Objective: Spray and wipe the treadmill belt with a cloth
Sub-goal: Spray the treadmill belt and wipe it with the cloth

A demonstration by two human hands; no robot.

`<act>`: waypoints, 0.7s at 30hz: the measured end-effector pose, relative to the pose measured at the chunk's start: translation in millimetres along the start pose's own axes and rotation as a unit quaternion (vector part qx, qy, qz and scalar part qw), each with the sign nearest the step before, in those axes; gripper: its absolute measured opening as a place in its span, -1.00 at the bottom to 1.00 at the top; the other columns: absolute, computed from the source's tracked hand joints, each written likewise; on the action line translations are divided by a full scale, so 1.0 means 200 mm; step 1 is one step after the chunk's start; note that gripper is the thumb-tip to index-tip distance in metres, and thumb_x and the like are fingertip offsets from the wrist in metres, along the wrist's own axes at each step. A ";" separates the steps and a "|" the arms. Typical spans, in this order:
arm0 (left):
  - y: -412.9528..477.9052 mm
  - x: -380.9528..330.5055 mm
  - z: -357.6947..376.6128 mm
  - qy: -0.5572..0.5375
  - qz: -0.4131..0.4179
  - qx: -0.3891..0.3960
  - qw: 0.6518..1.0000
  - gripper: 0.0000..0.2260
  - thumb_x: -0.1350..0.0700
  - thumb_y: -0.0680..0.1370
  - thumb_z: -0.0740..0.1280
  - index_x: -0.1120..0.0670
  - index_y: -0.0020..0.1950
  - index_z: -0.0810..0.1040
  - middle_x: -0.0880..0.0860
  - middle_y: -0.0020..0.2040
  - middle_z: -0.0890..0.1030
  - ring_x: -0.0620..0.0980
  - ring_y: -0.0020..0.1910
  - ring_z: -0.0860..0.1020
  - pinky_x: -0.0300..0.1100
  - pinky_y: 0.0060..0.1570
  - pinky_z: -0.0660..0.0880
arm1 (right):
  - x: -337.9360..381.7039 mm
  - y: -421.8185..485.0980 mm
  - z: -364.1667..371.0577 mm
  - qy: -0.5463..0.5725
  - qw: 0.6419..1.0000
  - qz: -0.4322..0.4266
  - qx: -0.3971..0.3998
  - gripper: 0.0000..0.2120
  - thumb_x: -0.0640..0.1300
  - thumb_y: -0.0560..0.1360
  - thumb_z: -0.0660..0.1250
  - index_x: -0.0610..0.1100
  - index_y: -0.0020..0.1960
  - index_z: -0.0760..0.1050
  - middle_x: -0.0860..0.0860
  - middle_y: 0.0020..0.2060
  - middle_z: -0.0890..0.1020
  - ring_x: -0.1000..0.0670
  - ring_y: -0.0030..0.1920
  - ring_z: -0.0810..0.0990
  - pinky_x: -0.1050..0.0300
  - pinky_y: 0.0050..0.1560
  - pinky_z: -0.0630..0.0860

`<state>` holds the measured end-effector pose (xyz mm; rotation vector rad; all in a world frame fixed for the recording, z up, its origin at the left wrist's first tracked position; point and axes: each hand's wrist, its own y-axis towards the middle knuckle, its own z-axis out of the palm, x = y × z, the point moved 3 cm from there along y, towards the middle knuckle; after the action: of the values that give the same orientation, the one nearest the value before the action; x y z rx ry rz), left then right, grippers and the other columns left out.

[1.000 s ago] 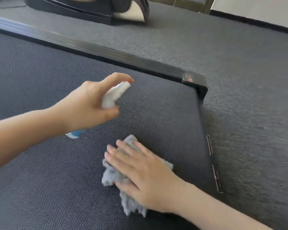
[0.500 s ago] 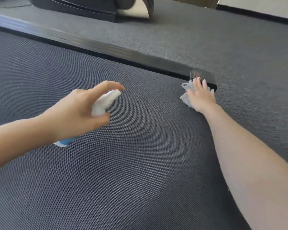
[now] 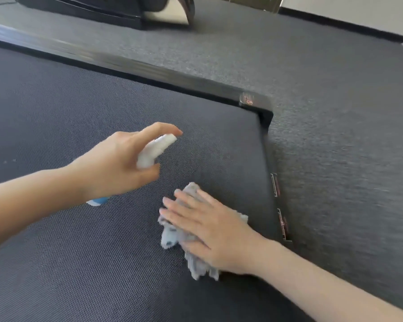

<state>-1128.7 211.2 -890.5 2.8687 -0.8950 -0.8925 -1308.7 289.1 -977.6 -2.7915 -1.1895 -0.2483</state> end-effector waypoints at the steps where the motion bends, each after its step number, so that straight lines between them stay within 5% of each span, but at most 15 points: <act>1: -0.03 -0.01 0.00 0.002 0.002 0.004 1.000 -0.46 0.21 0.41 0.38 -0.21 0.29 0.34 -0.06 -0.35 0.51 -0.15 -0.28 0.49 -0.30 -0.36 0.36 | 0.09 -0.09 0.02 -0.003 1.000 -0.026 0.011 -0.47 0.03 0.58 0.11 -0.03 0.52 0.13 0.07 0.52 0.14 0.04 0.54 -0.05 -0.02 0.51 -0.09; 6: -0.17 -0.02 0.00 -0.004 0.006 0.015 1.000 -0.49 0.15 0.44 0.36 -0.27 0.27 0.31 -0.12 -0.21 0.53 -0.13 -0.19 0.49 -0.20 -0.26 0.44 | 0.19 -0.47 0.06 -0.069 0.994 -0.070 0.038 -0.43 0.07 0.56 0.15 0.05 0.52 0.10 0.14 0.52 0.10 0.06 0.53 -0.01 -0.02 0.49 0.01; 10: -0.21 -0.01 -0.02 -0.007 -0.009 0.012 1.000 -0.50 0.11 0.42 0.36 -0.31 0.24 0.30 -0.05 -0.29 0.55 -0.08 -0.28 0.50 -0.06 -0.23 0.50 | -0.10 -0.41 0.00 -0.048 0.997 0.068 -0.002 -0.43 0.05 0.56 0.09 0.03 0.53 0.03 0.11 0.52 0.13 0.09 0.53 -0.01 0.04 0.48 -0.06; 13: -0.22 0.00 -0.01 -0.014 -0.008 0.011 1.000 -0.51 0.08 0.40 0.34 -0.29 0.25 0.31 -0.06 -0.28 0.55 -0.08 -0.28 0.51 -0.06 -0.22 0.50 | -0.43 -0.24 -0.06 0.008 0.980 0.200 -0.019 -0.46 0.17 0.57 -0.14 0.12 0.50 -0.17 0.20 0.52 -0.03 0.20 0.51 -0.18 0.04 0.50 -0.17; 17: -0.19 0.02 0.03 -0.020 -0.008 0.019 1.000 -0.47 0.17 0.43 0.37 -0.31 0.23 0.29 -0.16 -0.21 0.52 -0.10 -0.24 0.48 -0.22 -0.30 0.40 | -0.79 0.04 -0.12 0.030 0.950 0.309 -0.044 -0.49 0.11 0.64 -0.10 0.05 0.54 -0.10 0.16 0.53 -0.05 0.16 0.52 -0.16 -0.02 0.51 -0.19; 21: -0.16 0.05 0.07 -0.030 -0.025 0.020 0.999 -0.52 0.04 0.38 0.28 -0.31 0.25 0.29 -0.10 -0.25 0.52 -0.07 -0.24 0.48 -0.13 -0.24 0.48 | -1.05 0.28 -0.16 0.001 0.923 0.382 -0.039 -0.48 0.10 0.64 -0.15 -0.01 0.56 -0.09 0.10 0.55 -0.06 0.07 0.53 -0.15 -0.06 0.50 -0.17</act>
<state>-1112.9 235.2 -911.7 2.9251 -0.8583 -0.9802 -1415.8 97.0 -987.1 -3.0525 -0.0235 -0.2246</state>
